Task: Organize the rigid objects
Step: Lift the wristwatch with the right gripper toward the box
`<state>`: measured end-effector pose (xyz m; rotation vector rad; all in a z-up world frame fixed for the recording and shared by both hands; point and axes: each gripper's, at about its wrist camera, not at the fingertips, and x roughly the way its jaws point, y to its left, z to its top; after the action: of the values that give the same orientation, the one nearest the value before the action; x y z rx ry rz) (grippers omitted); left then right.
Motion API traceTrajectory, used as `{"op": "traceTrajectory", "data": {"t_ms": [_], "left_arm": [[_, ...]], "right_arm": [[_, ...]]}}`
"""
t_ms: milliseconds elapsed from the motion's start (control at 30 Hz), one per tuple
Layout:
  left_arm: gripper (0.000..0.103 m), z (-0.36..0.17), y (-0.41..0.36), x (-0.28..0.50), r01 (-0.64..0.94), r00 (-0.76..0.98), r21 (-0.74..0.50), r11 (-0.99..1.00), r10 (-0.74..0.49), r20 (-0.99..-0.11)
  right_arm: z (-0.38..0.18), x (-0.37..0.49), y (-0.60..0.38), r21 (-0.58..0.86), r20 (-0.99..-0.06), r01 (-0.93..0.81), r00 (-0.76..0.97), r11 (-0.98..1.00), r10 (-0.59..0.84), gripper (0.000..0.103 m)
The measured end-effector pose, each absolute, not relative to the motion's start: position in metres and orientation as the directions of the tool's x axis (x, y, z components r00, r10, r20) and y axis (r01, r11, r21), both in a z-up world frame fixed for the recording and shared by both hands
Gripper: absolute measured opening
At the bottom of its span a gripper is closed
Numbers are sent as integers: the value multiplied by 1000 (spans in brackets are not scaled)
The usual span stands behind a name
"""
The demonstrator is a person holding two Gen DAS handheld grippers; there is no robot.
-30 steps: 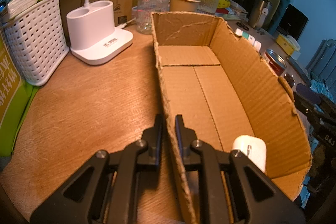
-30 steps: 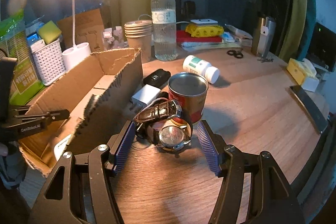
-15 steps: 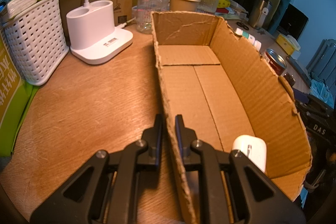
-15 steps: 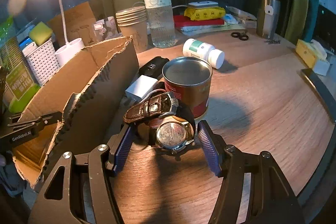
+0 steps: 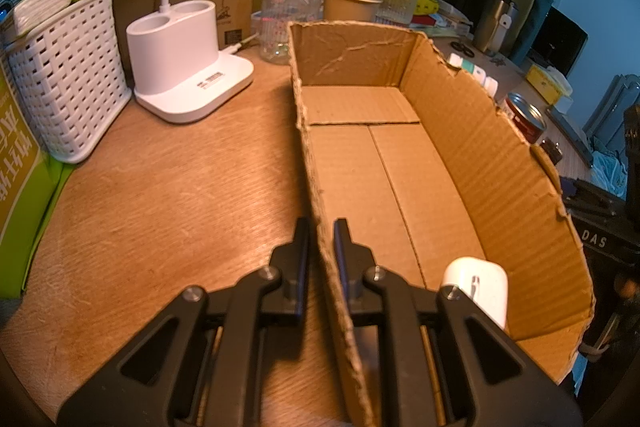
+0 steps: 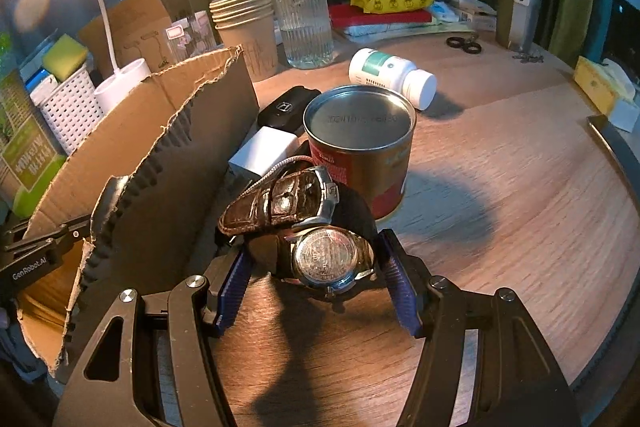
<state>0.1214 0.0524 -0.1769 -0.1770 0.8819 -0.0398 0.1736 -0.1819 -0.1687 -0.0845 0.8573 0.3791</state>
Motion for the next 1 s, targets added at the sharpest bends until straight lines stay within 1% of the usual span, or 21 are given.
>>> {"op": "traceTrajectory", "data": {"t_ms": [267,600,1000], "left_arm": [[13,-177,52,121,-39,636,-170,985,-107,-764],[13,-177,52,121,-39,636,-170,985,-107,-764],[13,-176,52,121,-39,636,-170,985,-107,-764]], "right_arm": [[-168,171,-182,65,-745,-358,603,932,284,62],[-163,164,-185,84,-727,-357,617,930,302,62],[-142,149,-181,69,-687,-381,652,922,321,62]]}}
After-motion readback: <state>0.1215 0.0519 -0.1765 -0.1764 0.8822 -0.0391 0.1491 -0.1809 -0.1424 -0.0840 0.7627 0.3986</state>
